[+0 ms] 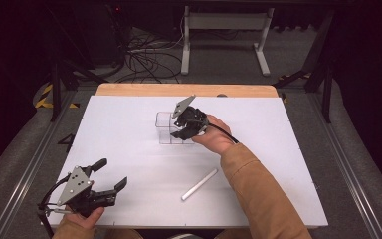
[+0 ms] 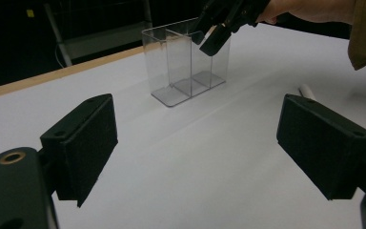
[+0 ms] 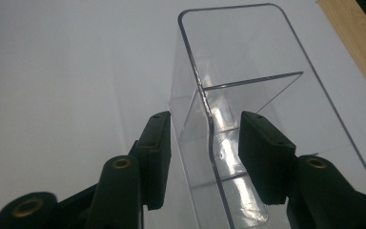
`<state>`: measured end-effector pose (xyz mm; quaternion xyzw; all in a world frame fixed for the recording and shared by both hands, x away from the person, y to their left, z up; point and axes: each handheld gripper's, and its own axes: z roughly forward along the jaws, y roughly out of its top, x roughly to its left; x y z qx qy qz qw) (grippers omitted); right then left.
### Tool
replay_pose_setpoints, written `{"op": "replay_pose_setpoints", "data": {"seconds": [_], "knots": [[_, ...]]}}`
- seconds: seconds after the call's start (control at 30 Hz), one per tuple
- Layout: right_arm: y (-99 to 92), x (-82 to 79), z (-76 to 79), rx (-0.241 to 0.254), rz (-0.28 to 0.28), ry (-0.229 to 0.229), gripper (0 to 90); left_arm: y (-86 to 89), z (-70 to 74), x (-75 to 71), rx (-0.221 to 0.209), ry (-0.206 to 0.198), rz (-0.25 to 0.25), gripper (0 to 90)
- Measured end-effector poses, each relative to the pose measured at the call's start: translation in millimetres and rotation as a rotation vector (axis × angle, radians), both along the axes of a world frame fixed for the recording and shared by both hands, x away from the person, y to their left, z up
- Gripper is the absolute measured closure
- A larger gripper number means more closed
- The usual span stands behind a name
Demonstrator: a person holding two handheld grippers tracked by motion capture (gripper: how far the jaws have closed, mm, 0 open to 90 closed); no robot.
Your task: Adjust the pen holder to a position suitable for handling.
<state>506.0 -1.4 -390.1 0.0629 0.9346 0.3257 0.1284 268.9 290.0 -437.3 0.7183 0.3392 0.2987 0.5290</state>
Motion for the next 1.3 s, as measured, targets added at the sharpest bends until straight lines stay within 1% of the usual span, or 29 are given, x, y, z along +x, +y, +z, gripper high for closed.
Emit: {"op": "replay_pose_setpoints", "data": {"seconds": [0.1,0.13,0.17,0.3,0.4,0.53,0.6,0.63,0.67,0.73,0.8,0.97,1.03,1.1,1.13,1.3], "knots": [[5.3,0.4,-3.2,-0.006,-0.003,0.000,55.4,0.4,0.0,-0.3,0.001,-0.001,0.001,14.6],[6.7,0.9,-4.1,-0.015,0.006,0.003,55.8,0.5,0.0,-0.3,0.000,-0.001,0.001,14.5],[8.0,1.0,-4.9,-0.017,-0.001,0.001,56.0,0.5,0.0,-0.3,0.000,-0.001,0.001,14.5],[12.9,2.3,-7.3,-0.040,0.002,-0.004,58.6,0.9,-0.5,-0.1,-0.002,0.002,0.001,14.6],[15.0,2.5,-8.2,-0.053,-0.007,-0.012,61.2,0.7,-0.5,-0.1,-0.005,0.004,-0.002,14.5],[16.7,3.3,-11.1,-0.068,-0.007,-0.020,64.4,0.0,-0.1,-0.6,-0.001,0.000,-0.007,14.5],[17.8,3.3,-13.4,-0.087,-0.010,-0.020,68.1,-0.1,-0.1,-0.5,0.002,-0.001,-0.011,14.5],[17.8,3.3,-13.4,-0.087,-0.010,-0.020,68.1,-0.1,-0.1,-0.5,0.002,-0.001,-0.011,14.5],[17.7,3.4,-13.1,-0.090,-0.015,-0.025,70.8,0.2,-0.5,-0.4,-0.002,0.002,-0.009,14.5],[17.8,2.9,-12.9,-0.090,-0.022,-0.020,71.7,0.5,-0.6,-0.4,-0.004,0.002,-0.010,14.5],[17.4,2.5,-11.8,-0.095,-0.006,-0.025,75.7,0.5,-0.6,-0.4,-0.004,0.002,-0.010,14.5],[15.7,1.2,-8.7,-0.080,-0.003,-0.022,77.6,-0.2,-0.6,-0.3,0.001,0.002,-0.010,14.5],[13.8,-0.5,-4.5,-0.069,0.008,-0.023,81.0,-0.5,-0.7,-0.3,0.000,0.004,-0.012,14.5],[13.4,-1.7,-3.2,-0.061,0.010,-0.022,82.2,-0.6,-0.8,-0.1,0.000,0.004,-0.012,14.5],[13.1,-3.3,-1.1,-0.069,0.027,-0.026,83.6,-0.7,-0.8,0.0,0.003,0.003,-0.012,14.5],[11.3,-9.0,3.3,-0.078,0.049,-0.007,85.8,-1.1,-0.8,-0.4,0.000,0.003,-0.012,14.5]]}}
